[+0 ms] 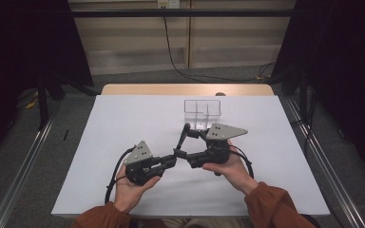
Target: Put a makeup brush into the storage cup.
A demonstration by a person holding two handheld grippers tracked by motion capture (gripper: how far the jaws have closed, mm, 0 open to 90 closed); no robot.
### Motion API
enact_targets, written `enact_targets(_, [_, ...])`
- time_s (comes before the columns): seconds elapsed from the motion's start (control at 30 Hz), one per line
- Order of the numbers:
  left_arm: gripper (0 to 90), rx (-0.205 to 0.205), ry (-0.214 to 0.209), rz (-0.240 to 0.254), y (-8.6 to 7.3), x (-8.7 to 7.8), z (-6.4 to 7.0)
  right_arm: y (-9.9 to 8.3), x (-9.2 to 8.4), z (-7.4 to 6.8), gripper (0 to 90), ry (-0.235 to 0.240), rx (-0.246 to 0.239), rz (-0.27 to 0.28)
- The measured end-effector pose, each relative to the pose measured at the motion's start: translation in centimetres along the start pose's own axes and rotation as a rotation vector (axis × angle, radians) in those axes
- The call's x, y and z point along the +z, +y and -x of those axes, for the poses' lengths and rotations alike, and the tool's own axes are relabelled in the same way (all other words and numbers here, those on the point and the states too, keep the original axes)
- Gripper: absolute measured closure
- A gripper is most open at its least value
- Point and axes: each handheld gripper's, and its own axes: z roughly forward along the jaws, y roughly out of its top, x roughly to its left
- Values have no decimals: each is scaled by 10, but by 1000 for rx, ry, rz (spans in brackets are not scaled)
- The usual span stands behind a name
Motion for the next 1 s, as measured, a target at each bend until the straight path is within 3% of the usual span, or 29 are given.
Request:
enact_targets(0.07, [798,1,3,-2,0,0,0,-1,1,1,289,-6,-7,-19])
enact_targets(0.3, [798,1,-4,-4,-1,2,0,-3,4,3,448,33,43,-28])
enact_targets(0.5, [798,9,0,-30,-6,6,2,-3,4,1,577,27,67,-38])
enact_targets(1.0, [797,10,4,-37,-9,8,-3,-2,2,2,758,33,112,-17])
